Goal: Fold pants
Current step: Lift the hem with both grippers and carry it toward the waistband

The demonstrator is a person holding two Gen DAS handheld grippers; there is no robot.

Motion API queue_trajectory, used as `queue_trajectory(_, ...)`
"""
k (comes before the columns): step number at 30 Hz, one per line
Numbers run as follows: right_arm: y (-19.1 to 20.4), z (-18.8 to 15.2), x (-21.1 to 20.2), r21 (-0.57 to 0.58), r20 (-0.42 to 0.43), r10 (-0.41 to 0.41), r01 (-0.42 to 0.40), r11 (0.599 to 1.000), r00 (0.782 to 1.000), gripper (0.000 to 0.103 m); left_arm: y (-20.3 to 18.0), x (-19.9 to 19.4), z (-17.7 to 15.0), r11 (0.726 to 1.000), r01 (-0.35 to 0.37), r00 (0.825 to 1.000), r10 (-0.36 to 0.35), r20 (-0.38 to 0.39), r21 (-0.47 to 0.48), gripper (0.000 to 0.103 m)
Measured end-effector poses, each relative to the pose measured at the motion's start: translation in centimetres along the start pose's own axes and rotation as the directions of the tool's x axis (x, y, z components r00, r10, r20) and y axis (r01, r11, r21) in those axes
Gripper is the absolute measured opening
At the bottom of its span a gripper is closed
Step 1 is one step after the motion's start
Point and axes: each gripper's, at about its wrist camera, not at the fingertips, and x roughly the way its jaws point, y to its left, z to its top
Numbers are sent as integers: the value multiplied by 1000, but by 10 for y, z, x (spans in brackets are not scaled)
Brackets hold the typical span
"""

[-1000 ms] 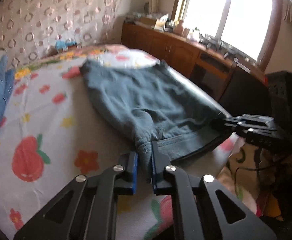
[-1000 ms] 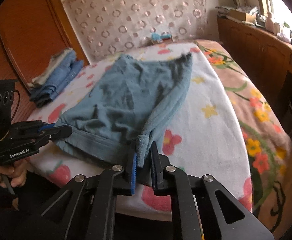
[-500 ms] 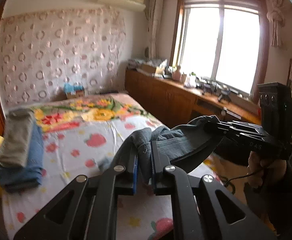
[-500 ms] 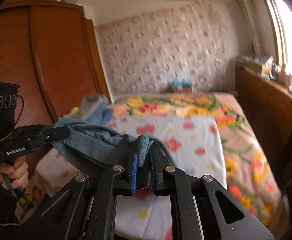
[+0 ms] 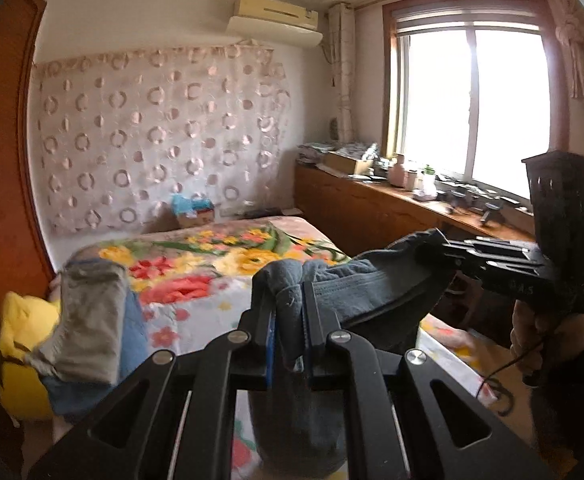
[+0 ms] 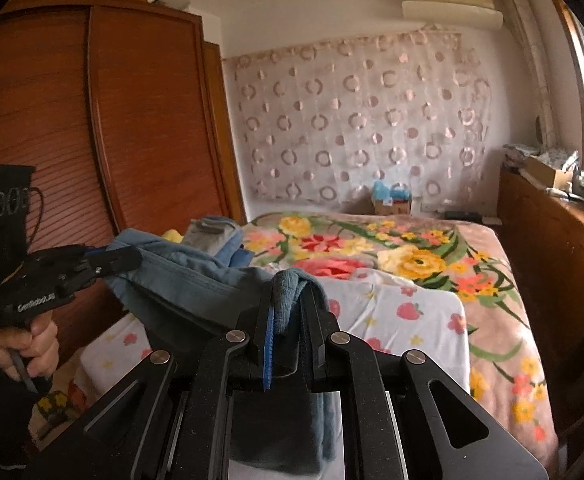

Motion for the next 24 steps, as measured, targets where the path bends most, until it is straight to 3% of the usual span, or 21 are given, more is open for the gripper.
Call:
queue_trajectory(5,-3,47,28,-42,89,-67,71,997,994,8,12,30,38,997,-63,997,62,43,32,8)
queue_trajectory(8,-7,58,44,-49,116,-78,84,995,990,8,18,38,39,995,-94,995,92,37,45,8)
queue_trajectory(16,2,0,69,-87,-21,-61,59,995,998,8,22,41,-5,998,-64,997,65,-41,26,8)
queue_trajectory(24,9,-12,81,-112,-104,-55,43,993,993,8,23,39,-22,999,-36,993,37,-108,7,8)
